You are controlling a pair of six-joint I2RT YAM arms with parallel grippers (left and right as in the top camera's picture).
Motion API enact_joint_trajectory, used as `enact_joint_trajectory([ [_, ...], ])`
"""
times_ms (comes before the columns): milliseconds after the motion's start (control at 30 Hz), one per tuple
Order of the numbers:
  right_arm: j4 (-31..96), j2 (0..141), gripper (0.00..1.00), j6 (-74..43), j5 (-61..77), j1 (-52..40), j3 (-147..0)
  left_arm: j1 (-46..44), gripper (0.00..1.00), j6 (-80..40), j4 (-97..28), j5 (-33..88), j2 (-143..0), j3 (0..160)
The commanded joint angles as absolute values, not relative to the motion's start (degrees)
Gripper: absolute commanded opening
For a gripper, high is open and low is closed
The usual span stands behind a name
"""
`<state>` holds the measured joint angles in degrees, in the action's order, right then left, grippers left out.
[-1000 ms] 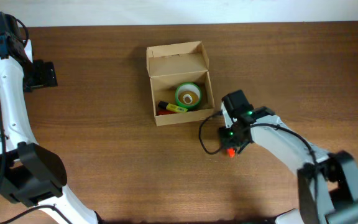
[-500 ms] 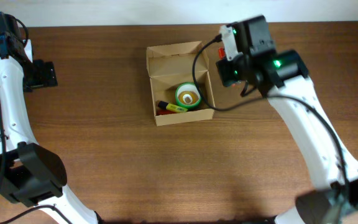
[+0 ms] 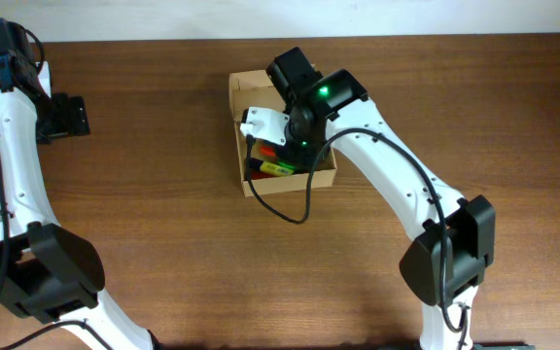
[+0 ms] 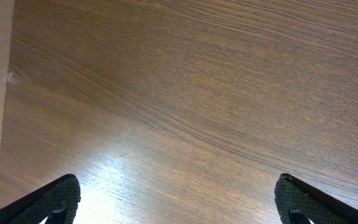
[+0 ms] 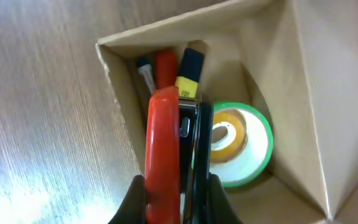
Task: Pack container
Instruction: 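Lower the orange-red marker into the box and withdraw the right gripper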
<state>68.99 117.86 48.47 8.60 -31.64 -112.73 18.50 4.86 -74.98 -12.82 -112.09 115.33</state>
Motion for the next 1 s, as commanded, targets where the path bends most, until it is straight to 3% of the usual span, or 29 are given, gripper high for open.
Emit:
enact_joint_trajectory([
  [0, 69.7, 119.8, 0.04, 53.3, 10.3, -31.9, -114.4, 18.7, 1.00, 4.3, -75.0, -12.6, -112.6, 115.0],
  [600, 67.2, 131.3, 0.04, 56.5, 12.1, -31.7, -114.0, 18.7, 1.00, 4.3, -75.0, -12.6, -112.6, 115.0],
  [700, 64.0, 131.4, 0.31, 50.5, 11.3, -31.7, -114.0, 18.7, 1.00, 4.3, -75.0, -12.6, -112.6, 115.0],
  [800, 61.7, 131.4, 0.50, 42.8, 6.6, -31.7, -114.3, 18.7, 1.00, 4.3, -75.0, -12.6, -112.6, 115.0],
  [967, 63.6, 131.3, 0.58, 30.9, 4.3, -31.2, -122.8, 18.7, 1.00, 4.3, -75.0, -12.6, -112.6, 115.0],
])
